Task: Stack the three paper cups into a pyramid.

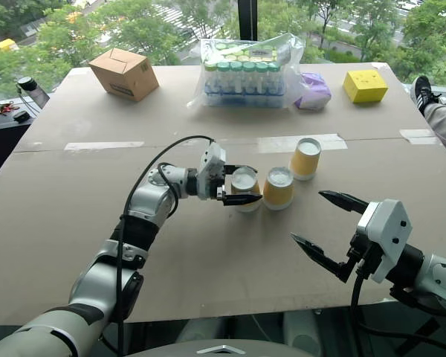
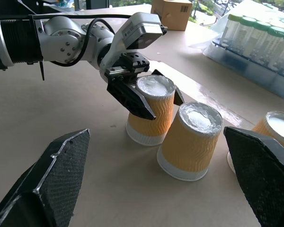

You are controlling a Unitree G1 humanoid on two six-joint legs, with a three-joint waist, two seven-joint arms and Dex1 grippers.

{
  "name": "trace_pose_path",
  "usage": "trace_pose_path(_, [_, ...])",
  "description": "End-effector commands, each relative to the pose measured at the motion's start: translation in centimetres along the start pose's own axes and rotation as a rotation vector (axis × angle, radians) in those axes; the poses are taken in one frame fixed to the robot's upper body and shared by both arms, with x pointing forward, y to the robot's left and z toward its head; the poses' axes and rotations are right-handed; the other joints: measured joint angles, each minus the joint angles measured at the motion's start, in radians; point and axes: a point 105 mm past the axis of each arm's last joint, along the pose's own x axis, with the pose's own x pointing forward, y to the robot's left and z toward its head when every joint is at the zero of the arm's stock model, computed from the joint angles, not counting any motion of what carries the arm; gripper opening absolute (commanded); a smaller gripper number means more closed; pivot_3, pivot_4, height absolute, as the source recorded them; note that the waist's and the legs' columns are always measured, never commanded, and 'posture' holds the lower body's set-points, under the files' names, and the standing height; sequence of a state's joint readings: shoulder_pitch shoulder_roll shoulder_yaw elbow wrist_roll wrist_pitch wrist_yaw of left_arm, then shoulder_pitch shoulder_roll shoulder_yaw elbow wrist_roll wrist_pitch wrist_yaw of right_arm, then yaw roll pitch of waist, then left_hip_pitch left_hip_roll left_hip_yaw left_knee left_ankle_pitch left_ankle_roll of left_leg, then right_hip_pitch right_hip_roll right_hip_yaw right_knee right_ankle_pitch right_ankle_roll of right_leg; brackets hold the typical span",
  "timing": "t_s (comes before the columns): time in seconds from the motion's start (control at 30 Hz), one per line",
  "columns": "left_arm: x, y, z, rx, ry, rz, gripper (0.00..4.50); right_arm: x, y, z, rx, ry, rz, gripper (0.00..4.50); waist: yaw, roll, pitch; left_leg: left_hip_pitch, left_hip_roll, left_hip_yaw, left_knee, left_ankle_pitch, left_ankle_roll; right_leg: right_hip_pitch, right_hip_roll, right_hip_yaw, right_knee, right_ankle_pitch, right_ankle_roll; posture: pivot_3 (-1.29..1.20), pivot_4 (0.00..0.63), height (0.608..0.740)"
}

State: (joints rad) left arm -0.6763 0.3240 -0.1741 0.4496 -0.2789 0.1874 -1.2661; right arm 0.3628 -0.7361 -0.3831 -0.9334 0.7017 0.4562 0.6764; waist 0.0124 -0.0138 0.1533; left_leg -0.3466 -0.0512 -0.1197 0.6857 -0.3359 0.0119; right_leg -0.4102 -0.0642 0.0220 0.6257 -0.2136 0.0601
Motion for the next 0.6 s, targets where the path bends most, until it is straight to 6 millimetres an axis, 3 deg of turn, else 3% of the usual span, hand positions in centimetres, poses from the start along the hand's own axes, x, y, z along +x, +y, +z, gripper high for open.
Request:
trace_pose_path(0.03, [-1.0, -0.4, 1.8, 0.047, -0.053, 0.003, 4.45, 0.1, 0.1, 0.9, -0.030, -0.021, 0.005, 4.50, -0.001, 0.000, 0.000, 0.000, 0.000, 0.000, 0.000, 0.000, 0.000, 0.000, 0.000, 0.000, 0.000, 0.000, 0.000, 0.00, 0.150, 0.740])
trace_pose_path(0.1, [-1.3, -0.6, 2.1, 0.043, -0.061, 0.004, 4.45, 0.2, 0.1, 0.8, -0.019, -0.016, 0.004, 4.50, -0.001, 0.000, 0.000, 0.000, 0.000, 0.000, 0.000, 0.000, 0.000, 0.000, 0.000, 0.000, 0.000, 0.000, 0.000, 0.00, 0.150, 0.740])
trace_pose_path(0.2, [-3.3, -1.4, 2.5, 0.042, -0.060, 0.014, 4.45, 1.1, -1.1, 0.2, 0.008, 0.007, -0.029, 4.50, -0.009, 0.000, 0.000, 0.000, 0.001, 0.000, 0.000, 0.000, 0.000, 0.000, 0.000, 0.000, 0.000, 0.000, 0.000, 0.00, 0.150, 0.740])
trace_pose_path(0.33, [-5.9, -2.8, 2.2, 0.042, -0.033, 0.046, 4.45, 2.6, -5.5, -1.3, 0.004, 0.068, -0.179, 4.50, -0.025, 0.000, 0.000, 0.001, 0.002, 0.002, 0.000, 0.000, 0.000, 0.000, 0.000, 0.002, 0.001, 0.000, 0.000, 0.00, 0.150, 0.740])
trace_pose_path(0.6, [-9.6, -4.9, 1.5, 0.011, -0.035, 0.164, 4.45, 6.5, -11.6, -2.6, 0.067, 0.086, -0.268, 4.50, -0.029, 0.000, 0.000, 0.000, 0.002, 0.001, -0.002, 0.000, 0.000, -0.002, -0.001, 0.002, -0.001, 0.000, 0.000, 0.00, 0.150, 0.740])
